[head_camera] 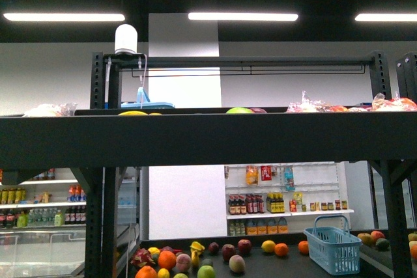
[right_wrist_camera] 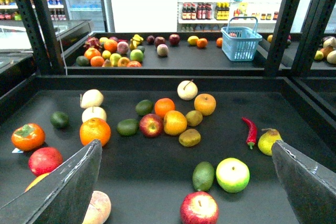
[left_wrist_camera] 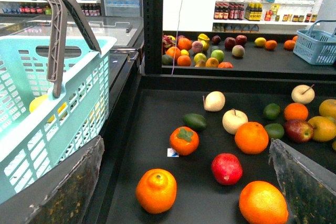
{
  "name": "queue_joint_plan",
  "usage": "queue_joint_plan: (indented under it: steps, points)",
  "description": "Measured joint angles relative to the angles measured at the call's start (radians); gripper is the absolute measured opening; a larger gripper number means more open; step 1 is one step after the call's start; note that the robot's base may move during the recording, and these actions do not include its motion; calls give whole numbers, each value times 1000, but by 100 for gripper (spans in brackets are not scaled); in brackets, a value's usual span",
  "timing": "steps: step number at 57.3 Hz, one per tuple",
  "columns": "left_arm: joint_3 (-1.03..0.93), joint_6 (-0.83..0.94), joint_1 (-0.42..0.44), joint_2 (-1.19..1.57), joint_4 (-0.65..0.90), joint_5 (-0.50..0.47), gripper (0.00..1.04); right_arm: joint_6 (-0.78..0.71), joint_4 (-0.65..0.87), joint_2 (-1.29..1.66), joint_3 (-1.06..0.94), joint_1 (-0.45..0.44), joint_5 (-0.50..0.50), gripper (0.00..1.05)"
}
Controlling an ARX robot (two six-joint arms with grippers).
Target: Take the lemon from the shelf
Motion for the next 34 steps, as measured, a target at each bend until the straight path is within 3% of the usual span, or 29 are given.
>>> queue_joint_plan:
  steps: [34]
  points:
    - [0, 0, 0, 0, 0, 0, 97, 0, 0, 0, 0, 0, 0, 97]
